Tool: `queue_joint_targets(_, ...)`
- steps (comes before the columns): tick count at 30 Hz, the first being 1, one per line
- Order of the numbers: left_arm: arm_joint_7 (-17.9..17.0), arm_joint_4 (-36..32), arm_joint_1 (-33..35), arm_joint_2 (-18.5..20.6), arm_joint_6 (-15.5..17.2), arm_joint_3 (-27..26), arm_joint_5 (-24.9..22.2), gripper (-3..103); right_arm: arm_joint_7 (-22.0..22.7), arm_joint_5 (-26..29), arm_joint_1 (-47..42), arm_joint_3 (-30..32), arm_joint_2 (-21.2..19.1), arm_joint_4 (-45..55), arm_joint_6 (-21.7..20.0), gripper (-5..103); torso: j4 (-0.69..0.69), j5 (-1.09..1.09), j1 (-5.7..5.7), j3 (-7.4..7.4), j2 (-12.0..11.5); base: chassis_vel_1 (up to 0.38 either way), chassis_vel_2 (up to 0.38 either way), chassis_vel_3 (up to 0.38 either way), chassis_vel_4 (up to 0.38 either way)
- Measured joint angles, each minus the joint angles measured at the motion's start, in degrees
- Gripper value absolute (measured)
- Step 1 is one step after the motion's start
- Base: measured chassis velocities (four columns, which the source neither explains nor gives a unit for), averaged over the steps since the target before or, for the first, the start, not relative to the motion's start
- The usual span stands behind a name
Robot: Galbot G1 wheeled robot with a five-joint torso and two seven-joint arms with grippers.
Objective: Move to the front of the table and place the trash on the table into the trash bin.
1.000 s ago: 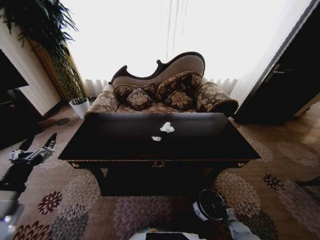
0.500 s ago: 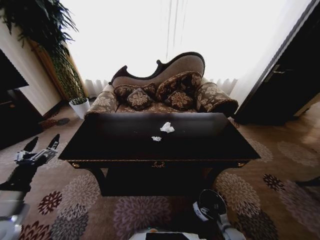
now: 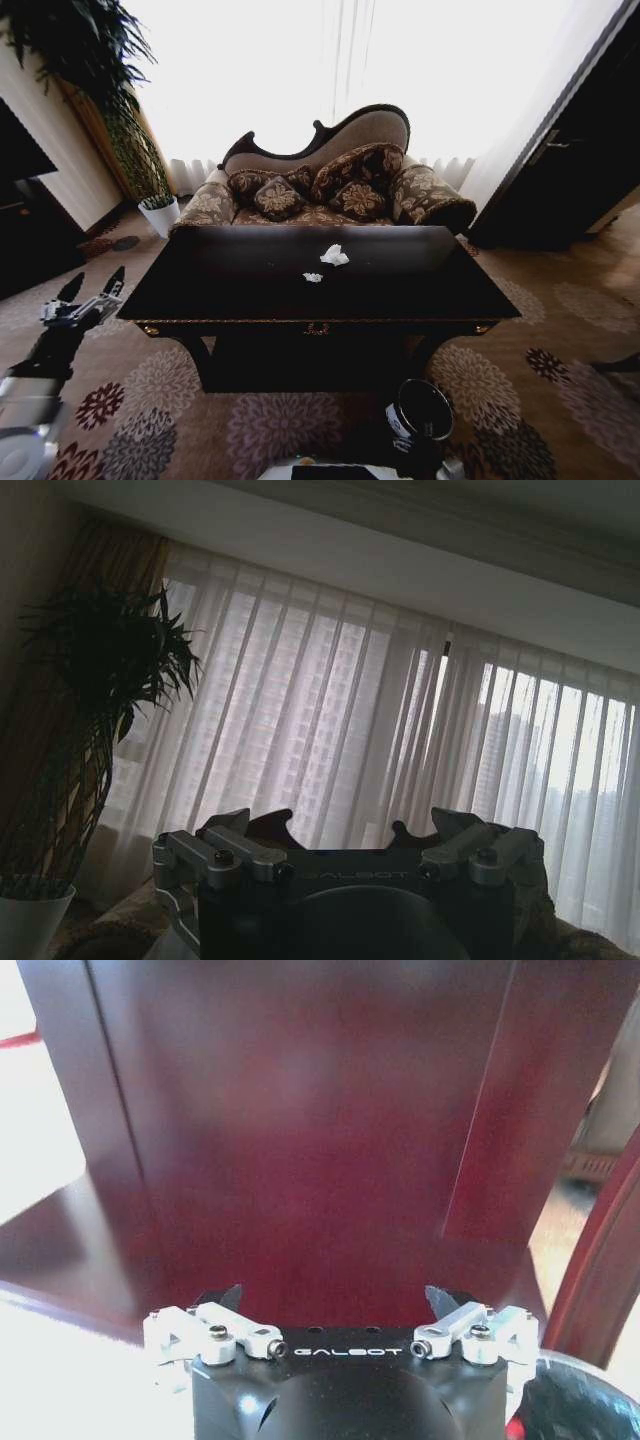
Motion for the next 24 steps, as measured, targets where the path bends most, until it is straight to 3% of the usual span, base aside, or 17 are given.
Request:
queue_joint_targets(8, 0.30, 0.48, -0.23, 0.62, -0.12, -0.02, 0.08, 100, 2.80, 4.71, -7.14, 5.47, 4.03, 16.47, -0.15, 100, 0.01, 0.00, 0.00, 0.00, 0.00, 0.000, 0.000, 0.000, 0.000)
queue_joint_targets(17, 0.40, 2.01, -1.68, 0.42, -0.12, 1.05, 0.58, 100, 4.80, 4.53, -13.58, 11.04, 5.21, 28.97, 2.12, 100, 0.00, 0.00, 0.00, 0.00, 0.00, 0.000, 0.000, 0.000, 0.000)
queue_joint_targets(24, 0.50, 3.19, -2.50, 0.40, -0.21, 1.42, 1.01, 100, 5.08, 5.28, -15.86, 15.99, 5.76, 38.01, 1.53, 100, 0.00, -0.01, 0.00, 0.01, -0.01, 0.000, 0.000, 0.000, 0.000)
